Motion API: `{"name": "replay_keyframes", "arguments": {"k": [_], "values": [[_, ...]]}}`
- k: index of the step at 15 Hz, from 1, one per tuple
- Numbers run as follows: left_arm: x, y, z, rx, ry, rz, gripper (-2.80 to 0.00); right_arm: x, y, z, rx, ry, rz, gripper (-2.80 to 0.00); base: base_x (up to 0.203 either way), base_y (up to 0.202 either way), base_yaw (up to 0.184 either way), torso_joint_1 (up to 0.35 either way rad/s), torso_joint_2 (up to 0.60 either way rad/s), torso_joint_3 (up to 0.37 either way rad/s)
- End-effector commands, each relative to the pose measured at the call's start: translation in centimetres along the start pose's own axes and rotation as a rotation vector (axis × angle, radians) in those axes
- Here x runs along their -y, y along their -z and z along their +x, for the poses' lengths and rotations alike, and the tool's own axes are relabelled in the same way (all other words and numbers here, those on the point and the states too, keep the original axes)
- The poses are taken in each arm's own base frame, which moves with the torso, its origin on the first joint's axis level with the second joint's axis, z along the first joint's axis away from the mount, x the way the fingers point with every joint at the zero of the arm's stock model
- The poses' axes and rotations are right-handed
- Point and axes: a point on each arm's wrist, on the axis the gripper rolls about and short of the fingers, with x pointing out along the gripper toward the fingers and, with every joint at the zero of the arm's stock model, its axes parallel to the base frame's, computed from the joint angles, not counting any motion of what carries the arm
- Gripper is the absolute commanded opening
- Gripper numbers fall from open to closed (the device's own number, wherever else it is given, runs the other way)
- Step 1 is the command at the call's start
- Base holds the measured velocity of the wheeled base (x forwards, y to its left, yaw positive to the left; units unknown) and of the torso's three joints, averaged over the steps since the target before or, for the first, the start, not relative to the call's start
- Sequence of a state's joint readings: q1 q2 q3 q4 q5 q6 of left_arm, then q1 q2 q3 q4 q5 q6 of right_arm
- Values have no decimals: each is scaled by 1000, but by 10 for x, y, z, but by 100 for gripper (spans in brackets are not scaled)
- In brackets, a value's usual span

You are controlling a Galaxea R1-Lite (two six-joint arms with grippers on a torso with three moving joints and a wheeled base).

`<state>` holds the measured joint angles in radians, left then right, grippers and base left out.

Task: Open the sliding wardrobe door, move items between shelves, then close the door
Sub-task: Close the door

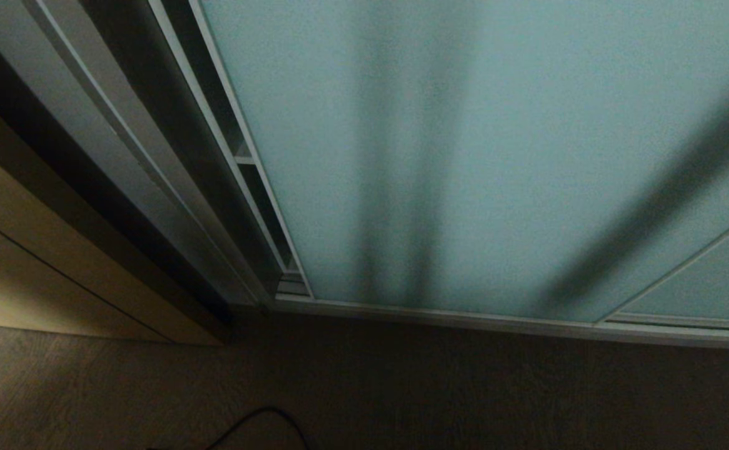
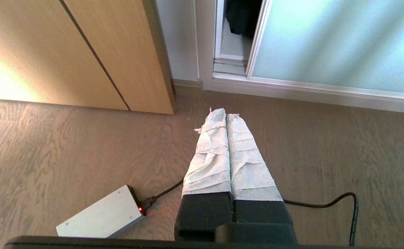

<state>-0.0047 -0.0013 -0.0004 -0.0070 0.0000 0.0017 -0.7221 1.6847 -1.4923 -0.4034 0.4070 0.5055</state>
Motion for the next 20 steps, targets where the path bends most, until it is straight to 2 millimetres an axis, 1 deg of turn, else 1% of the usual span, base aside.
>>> {"name": "replay_keyframes", "arguments": {"k": [1, 4, 5, 7, 9, 11, 13, 14, 16, 18, 20], "values": [[0, 0, 0, 0, 0, 0, -280, -4, 4, 3, -11, -19, 7, -280, 0, 0, 0, 0, 0, 0], [0, 0, 0, -1, 0, 0, -280, -9, 10, 1, -35, -33, 19, -280, 0, 0, 0, 0, 0, 0], [0, 0, 0, 0, 0, 0, -280, -10, 10, 0, -34, -32, 18, -280, 0, 0, 0, 0, 0, 0], [0, 0, 0, 0, 0, 0, -280, -12, 7, -3, -24, -34, 16, -280, 0, 0, 0, 0, 0, 0], [0, 0, 0, -1, 0, 0, -280, -20, -2, -15, 0, -41, -1, -280, 0, 0, 0, 0, 0, 0], [0, 0, 0, 0, 0, 0, -280, -32, -19, -38, 58, -47, -32, -280, 0, 0, 0, 0, 0, 0], [0, 0, 0, 0, 0, 0, -280, -43, -43, -66, 157, -42, -85, -280, 0, 0, 0, 0, 0, 0], [0, 0, 0, -1, 0, 0, -280, -53, -58, -85, 226, -43, -126, -280, 0, 0, 0, 0, 0, 0], [0, 0, 0, -1, 0, 0, -280, -74, -84, -122, 391, -62, -224, -280, 0, 0, 0, 0, 0, 0], [0, 0, 0, -1, 0, 0, -280, -98, -98, -151, 520, -93, -302, -280, 0, 0, 0, 0, 0, 0], [0, 0, 0, 0, 0, 0, -280, -123, -108, -178, 650, -128, -362, -280, 0, 0, 0, 0, 0, 0]]}}
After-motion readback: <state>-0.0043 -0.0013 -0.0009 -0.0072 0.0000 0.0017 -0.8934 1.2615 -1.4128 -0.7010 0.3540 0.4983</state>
